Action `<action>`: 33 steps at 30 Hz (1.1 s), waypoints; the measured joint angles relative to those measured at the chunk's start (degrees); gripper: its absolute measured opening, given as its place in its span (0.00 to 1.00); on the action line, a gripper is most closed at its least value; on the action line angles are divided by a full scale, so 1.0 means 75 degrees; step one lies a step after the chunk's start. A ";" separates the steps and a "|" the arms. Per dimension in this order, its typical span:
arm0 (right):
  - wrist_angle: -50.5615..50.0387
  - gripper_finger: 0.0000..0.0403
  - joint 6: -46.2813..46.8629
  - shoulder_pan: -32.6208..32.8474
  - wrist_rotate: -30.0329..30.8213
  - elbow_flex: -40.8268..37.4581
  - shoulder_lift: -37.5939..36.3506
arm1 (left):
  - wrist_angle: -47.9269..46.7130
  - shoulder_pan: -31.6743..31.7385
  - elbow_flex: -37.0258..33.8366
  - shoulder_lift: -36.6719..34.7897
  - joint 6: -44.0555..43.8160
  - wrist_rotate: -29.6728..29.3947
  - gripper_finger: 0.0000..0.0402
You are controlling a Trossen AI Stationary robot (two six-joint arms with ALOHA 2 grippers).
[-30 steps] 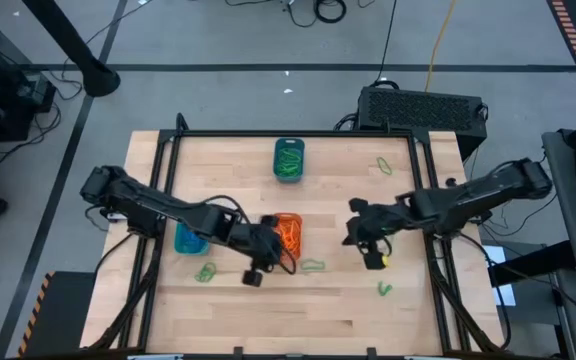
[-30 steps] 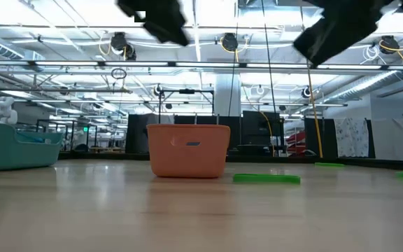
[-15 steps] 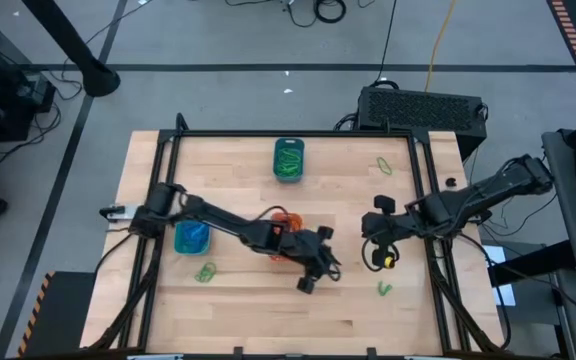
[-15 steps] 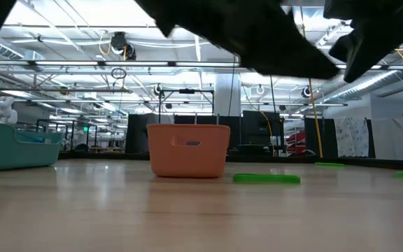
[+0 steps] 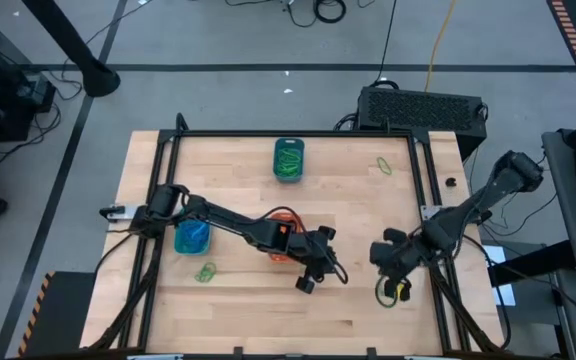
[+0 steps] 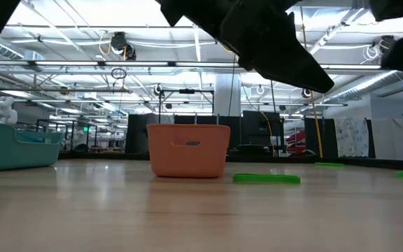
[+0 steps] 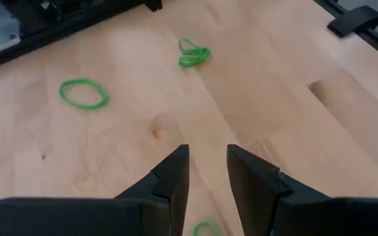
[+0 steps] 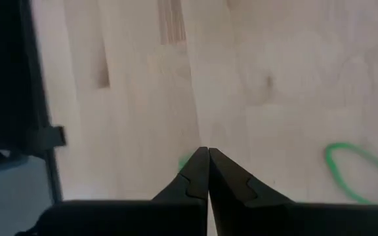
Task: Sort rubber bands into baskets
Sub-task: Put the green rubber band into the blue bin
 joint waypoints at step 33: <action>0.0742 0.20 -0.1907 0.0997 -0.0381 0.0009 0.3310 | -0.0614 -0.0065 -0.0015 -0.0006 -0.0201 0.0005 0.28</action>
